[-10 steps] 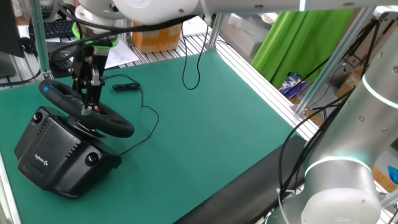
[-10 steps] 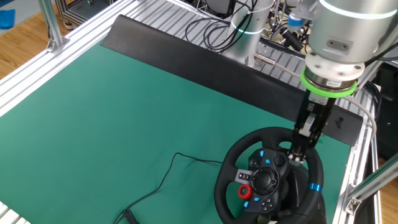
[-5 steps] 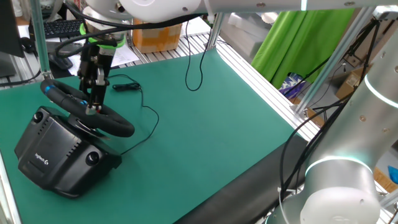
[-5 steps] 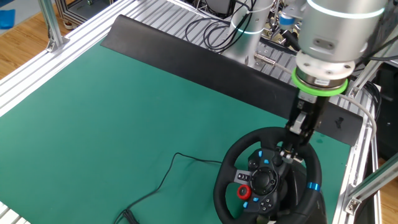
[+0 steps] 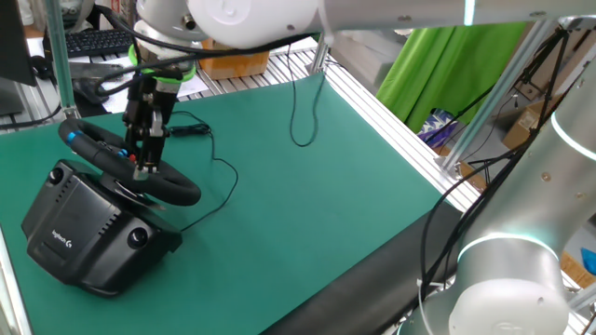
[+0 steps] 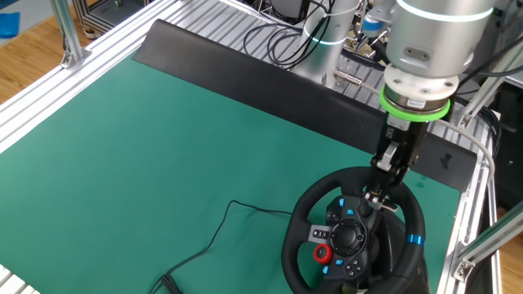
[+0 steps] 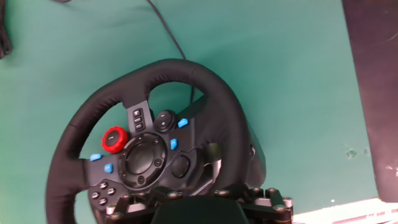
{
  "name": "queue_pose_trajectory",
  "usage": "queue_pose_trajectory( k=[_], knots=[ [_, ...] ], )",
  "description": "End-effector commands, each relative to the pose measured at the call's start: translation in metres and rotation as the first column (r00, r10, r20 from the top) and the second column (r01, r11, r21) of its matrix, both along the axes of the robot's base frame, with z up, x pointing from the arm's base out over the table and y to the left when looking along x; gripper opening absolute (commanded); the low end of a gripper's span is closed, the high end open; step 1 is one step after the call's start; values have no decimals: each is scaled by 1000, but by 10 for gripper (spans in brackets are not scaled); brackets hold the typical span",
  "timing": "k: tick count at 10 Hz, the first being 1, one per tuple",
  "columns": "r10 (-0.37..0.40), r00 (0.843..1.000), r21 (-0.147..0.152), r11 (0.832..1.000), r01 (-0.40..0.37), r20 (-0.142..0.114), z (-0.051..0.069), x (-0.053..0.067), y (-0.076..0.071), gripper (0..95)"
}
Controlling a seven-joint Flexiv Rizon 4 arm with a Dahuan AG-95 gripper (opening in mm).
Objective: Rotate the steering wheel 90 degrees clockwise
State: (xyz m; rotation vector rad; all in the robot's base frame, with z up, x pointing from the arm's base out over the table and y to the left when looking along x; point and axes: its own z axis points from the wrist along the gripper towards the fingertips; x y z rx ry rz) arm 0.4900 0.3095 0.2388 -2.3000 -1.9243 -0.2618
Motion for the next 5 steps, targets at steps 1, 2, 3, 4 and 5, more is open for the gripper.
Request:
queue_pose_trajectory(
  k=[1, 2, 3, 4, 5],
  knots=[
    [-2, 1000, -5, 1000, 2, 13, -5, -8, 0, 760],
    [3, 1000, -10, 1000, -3, 17, -8, -12, 0, 570],
    [16, 1000, -29, 999, -16, 22, -12, -16, 0, 570],
    [26, 999, -29, 999, -25, 24, -14, -18, 0, 190],
    [36, 999, -29, 999, -35, 31, -18, -22, -1, 0]
  ],
)
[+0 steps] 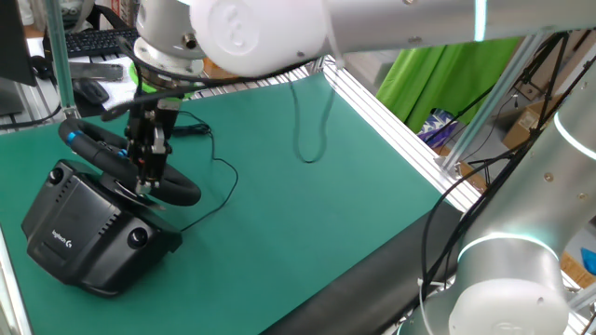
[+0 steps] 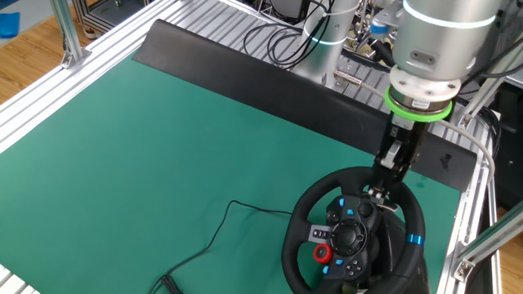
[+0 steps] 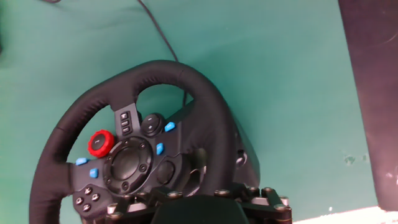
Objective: Rotate the steering wheel 90 degrees clockwise
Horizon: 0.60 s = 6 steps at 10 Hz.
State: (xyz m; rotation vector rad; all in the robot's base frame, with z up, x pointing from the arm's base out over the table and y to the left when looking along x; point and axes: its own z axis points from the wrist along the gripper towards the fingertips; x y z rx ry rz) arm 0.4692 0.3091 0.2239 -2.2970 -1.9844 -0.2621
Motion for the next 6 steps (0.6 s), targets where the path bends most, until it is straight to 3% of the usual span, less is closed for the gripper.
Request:
queue_pose_trajectory(
  k=[1, 6],
  knots=[
    [8, 1000, 5, 1000, -8, 9, -6, -4, -2, 0],
    [5, 1000, 4, 1000, -5, 0, -11, -9, -1, 0]
  ],
)
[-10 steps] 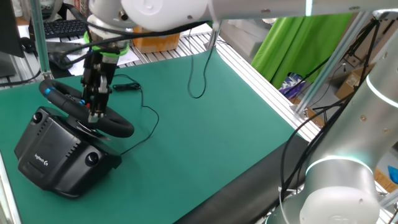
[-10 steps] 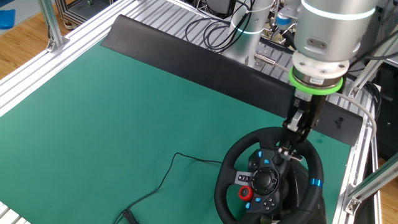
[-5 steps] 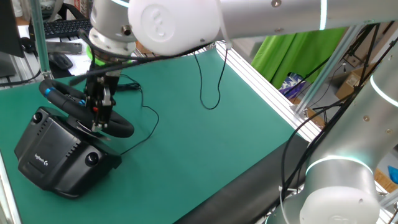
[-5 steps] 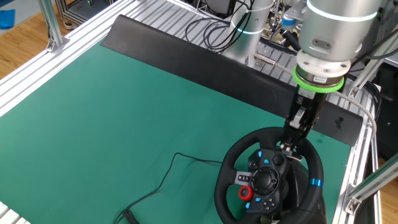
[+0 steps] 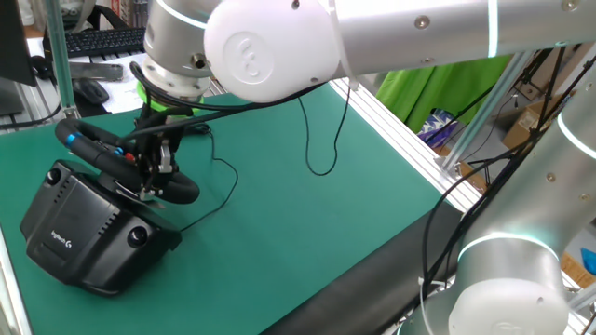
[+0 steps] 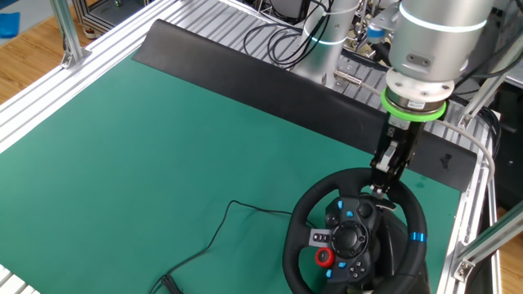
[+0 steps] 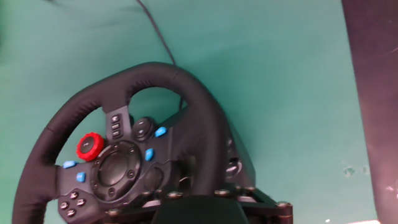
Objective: Rotate the steering wheel 90 degrees clockwise
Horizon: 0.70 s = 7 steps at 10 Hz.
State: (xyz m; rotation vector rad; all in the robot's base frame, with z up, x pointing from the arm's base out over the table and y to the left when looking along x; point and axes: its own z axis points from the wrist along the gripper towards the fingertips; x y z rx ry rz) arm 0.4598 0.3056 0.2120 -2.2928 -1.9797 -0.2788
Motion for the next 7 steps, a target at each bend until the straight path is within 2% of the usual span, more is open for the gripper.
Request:
queue_pose_trajectory(
  k=[1, 5, 7],
  knots=[
    [7, 1000, -9, 1000, -7, -6, 1, 0, 3, 0],
    [-27, 999, -31, 999, 26, -18, 6, -2, 8, 0],
    [-48, 999, -64, 997, 46, -23, 8, -4, 11, 0]
  ],
)
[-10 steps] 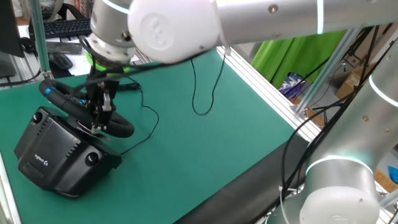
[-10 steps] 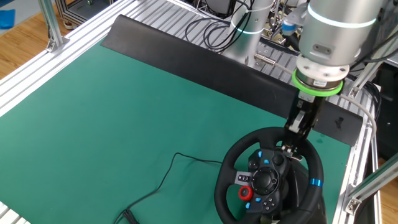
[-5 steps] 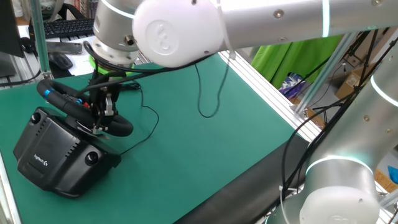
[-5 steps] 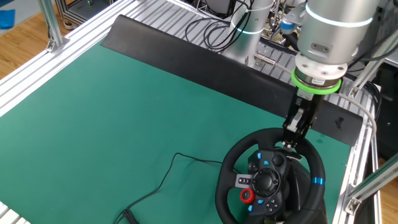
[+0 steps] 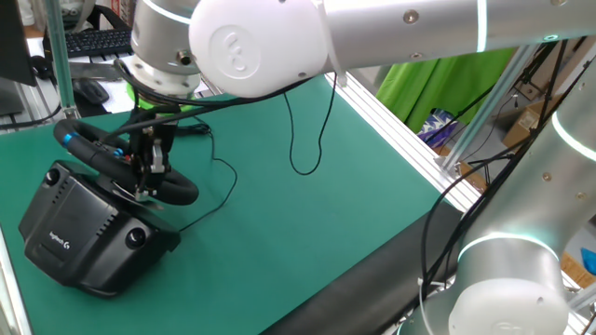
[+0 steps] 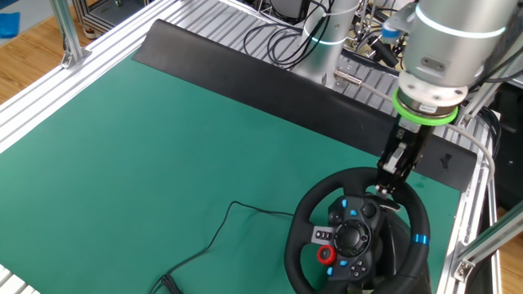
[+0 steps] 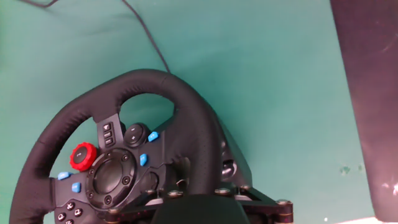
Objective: Rotate the steering wheel 90 degrees clockwise
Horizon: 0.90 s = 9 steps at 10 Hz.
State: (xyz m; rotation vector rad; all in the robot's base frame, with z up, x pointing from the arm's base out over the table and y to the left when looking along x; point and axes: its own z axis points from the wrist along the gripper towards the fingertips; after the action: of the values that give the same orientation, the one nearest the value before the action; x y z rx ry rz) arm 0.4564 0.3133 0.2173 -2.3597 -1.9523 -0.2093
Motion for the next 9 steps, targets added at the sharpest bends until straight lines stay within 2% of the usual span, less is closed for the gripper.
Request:
queue_pose_trajectory(
  k=[1, 3, 7, 9],
  knots=[
    [-18, 1000, -26, 1000, 18, -5, 5, -2, 7, 0],
    [-60, 998, -27, 998, 60, -11, 10, -6, 15, 0],
    [-90, 996, -26, 996, 90, -15, 13, -8, 22, 0],
    [-137, 990, -17, 991, 136, -27, 16, -6, 29, 0]
  ],
)
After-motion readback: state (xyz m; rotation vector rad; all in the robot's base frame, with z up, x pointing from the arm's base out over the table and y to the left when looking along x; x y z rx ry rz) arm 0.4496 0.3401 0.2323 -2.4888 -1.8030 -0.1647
